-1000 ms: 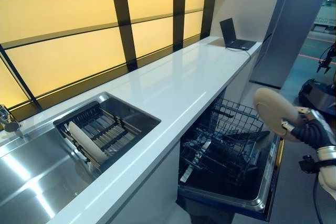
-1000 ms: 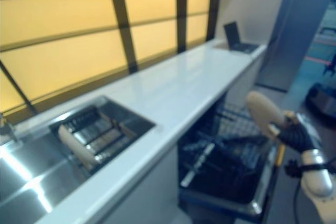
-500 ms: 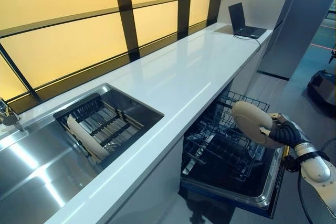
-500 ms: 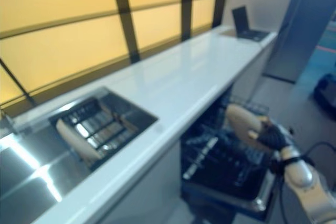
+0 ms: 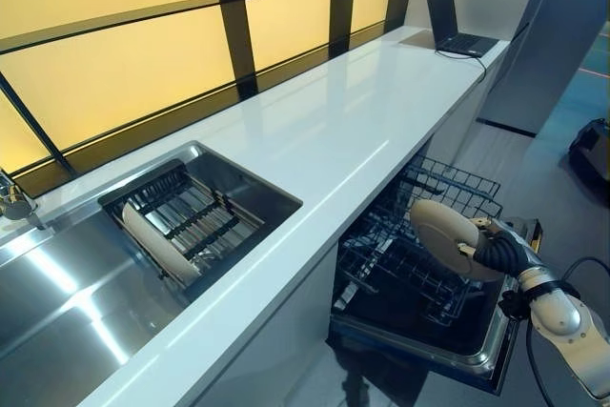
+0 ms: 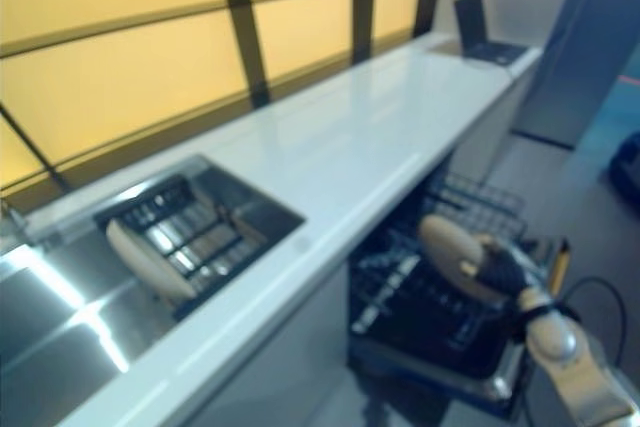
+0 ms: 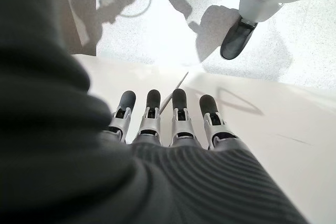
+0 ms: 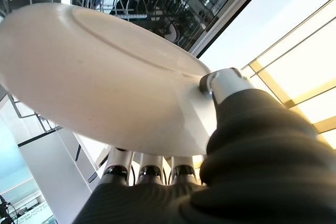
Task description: Take plates into dishwasher
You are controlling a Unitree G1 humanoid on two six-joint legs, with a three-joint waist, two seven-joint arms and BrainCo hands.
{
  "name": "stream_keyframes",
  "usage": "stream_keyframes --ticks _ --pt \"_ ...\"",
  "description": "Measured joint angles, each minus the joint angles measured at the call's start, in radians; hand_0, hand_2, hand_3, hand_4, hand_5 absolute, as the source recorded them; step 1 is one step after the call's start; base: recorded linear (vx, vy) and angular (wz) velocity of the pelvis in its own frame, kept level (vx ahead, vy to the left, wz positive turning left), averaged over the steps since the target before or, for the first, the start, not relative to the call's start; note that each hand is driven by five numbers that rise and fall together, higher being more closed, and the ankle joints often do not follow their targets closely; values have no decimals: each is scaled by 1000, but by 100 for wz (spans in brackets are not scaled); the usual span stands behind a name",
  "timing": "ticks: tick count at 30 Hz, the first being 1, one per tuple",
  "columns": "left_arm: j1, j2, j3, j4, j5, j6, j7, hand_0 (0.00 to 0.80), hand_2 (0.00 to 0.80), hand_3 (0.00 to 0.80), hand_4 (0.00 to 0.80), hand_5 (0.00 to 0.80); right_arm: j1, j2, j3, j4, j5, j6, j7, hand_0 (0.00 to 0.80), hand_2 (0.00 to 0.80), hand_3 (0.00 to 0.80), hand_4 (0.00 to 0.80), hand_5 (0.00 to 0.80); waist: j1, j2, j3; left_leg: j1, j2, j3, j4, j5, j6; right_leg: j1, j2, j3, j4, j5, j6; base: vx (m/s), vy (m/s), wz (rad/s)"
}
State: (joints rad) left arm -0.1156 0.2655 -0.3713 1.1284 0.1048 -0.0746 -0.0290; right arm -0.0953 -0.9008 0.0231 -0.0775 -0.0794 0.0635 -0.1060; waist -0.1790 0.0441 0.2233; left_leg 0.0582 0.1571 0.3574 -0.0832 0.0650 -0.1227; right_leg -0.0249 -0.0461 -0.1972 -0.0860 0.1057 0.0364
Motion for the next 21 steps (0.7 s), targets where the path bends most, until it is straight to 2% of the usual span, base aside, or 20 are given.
stream_keyframes --ticks 12,21 --pt "-7 0 0 -6 1 3 -2 0 0 0 0 0 -3 67 73 58 -57 -15 4 800 800 800 800 800 28 -2 17 0 -2 -7 0 1 1 5 -4 -8 0 -2 1 3 0 1" --pt "-11 1 -1 -13 1 3 -11 0 0 0 0 0 -28 93 100 136 -88 -19 1 800 800 800 800 800 31 -8 24 -17 -5 -24 0 3 3 4 -8 -24 0 -5 3 3 -14 5"
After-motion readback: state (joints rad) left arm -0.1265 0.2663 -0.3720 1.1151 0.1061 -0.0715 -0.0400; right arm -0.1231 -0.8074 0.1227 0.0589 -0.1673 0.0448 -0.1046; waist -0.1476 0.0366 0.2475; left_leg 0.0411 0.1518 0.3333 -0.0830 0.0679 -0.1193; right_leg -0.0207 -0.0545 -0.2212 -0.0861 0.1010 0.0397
